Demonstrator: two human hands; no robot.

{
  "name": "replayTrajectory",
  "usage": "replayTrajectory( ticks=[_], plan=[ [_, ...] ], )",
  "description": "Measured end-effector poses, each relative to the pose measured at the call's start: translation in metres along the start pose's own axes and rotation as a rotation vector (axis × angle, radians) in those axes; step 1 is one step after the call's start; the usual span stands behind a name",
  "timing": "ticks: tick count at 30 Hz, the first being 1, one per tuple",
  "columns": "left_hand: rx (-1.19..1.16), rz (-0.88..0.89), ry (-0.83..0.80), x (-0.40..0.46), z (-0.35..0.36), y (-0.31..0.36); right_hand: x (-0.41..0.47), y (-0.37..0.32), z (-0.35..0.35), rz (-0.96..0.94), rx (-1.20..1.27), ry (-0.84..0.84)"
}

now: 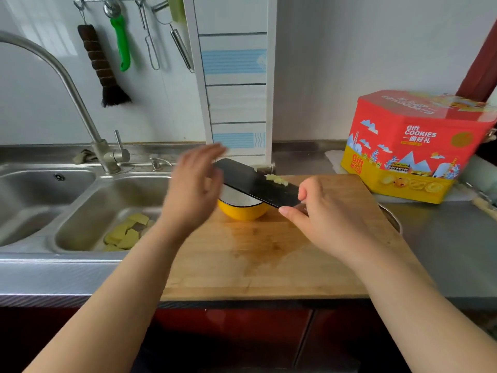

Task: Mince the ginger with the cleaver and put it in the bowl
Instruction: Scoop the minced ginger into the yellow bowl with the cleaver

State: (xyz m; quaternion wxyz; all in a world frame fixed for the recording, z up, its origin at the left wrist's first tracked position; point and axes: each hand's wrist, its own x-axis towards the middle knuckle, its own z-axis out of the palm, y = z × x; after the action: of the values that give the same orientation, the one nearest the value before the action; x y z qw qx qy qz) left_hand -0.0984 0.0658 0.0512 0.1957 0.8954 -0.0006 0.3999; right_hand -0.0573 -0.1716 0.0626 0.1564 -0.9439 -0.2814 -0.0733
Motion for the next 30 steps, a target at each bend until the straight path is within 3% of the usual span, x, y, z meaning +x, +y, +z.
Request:
replayTrajectory(
  ticks=[2, 4, 9, 22, 30],
  plan=[
    [0.25, 0.193, -0.346, 0.002, 0.011, 0.022, 0.002, -0.006, 0.001, -0.025, 0.018, -0.009],
    [0.345, 0.225, -0.592, 0.006, 0.021, 0.035, 0.001, -0.009, 0.002, -0.047, 0.028, -0.035],
    [0.413, 0.189, -0.924, 0.018, 0.034, 0.035, -0.002, -0.011, 0.003, -0.073, -0.057, -0.079],
    [0.433, -0.088, -1.034, 0.038, 0.057, 0.008, -0.021, 0.018, -0.001, 0.034, -0.031, -0.035],
    [0.315, -0.329, -0.957, 0.049, 0.058, -0.002, -0.044, 0.048, -0.016, 0.127, 0.004, -0.033]
  ],
)
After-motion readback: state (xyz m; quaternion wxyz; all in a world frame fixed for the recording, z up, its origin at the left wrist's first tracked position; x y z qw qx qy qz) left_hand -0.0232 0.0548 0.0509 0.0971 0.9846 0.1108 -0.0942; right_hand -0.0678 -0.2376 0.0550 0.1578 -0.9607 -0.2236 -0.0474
